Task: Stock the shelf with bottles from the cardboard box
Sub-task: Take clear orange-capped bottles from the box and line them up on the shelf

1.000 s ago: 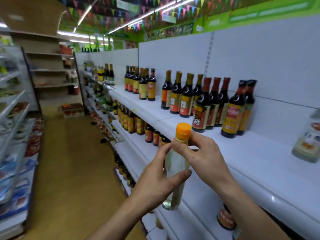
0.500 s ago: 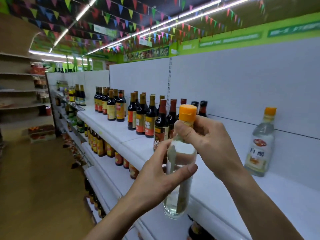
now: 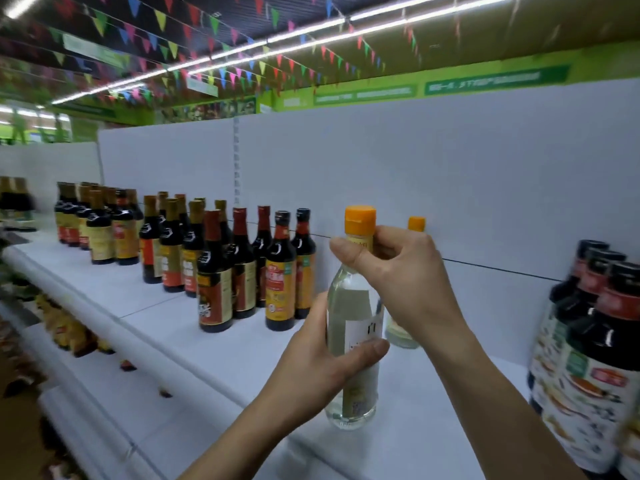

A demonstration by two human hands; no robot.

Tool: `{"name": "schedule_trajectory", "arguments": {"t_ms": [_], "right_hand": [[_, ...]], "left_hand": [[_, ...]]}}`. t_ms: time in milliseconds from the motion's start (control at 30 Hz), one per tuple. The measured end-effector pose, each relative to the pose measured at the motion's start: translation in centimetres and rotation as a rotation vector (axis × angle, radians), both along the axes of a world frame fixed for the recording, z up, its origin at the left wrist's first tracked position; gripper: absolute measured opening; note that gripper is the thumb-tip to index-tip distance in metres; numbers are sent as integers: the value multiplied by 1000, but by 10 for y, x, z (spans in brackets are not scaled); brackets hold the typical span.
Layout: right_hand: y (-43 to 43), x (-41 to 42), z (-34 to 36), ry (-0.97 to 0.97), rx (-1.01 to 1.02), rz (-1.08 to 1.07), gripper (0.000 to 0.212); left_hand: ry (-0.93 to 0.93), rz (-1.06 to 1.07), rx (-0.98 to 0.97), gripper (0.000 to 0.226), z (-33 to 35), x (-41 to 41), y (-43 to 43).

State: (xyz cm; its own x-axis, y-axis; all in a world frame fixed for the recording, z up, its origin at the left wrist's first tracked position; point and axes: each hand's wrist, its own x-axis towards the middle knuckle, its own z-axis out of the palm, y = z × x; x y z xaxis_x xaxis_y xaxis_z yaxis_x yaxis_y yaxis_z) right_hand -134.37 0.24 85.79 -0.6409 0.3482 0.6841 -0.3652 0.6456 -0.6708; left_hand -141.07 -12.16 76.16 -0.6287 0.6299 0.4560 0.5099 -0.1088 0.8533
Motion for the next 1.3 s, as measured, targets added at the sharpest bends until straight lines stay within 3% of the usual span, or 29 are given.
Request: {"name": "schedule_trajectory", "arguments": {"t_ms": [400,533,633,733,900,1167,1300], "right_hand": [[72,9,-29,-138,-91,-243,47],[89,10,-28,-138,-110,-296,41],[102,11,-28,-161,-95,-305,22],[109,11,-29,-184,-105,-286,20],[115,11,-31,-162,-148,-268,41],[117,10,-48,-92,-205,-267,40],[121,6,-54,-36,-279,-243,41]], "left_hand": [[-92,-290,-109,60,-21,-24,93],[-79,-373,-109,68,-18,-28,113],[-47,-435,-146,74,-18,-31,121],[-24,-453,-194,77,-22,-38,128],[-3,-484,-235,79,-24,-46,138],[-5,-434,-224,66,-33,-46,144],[-30,-395,-182,71,-39,-45,146]]}}
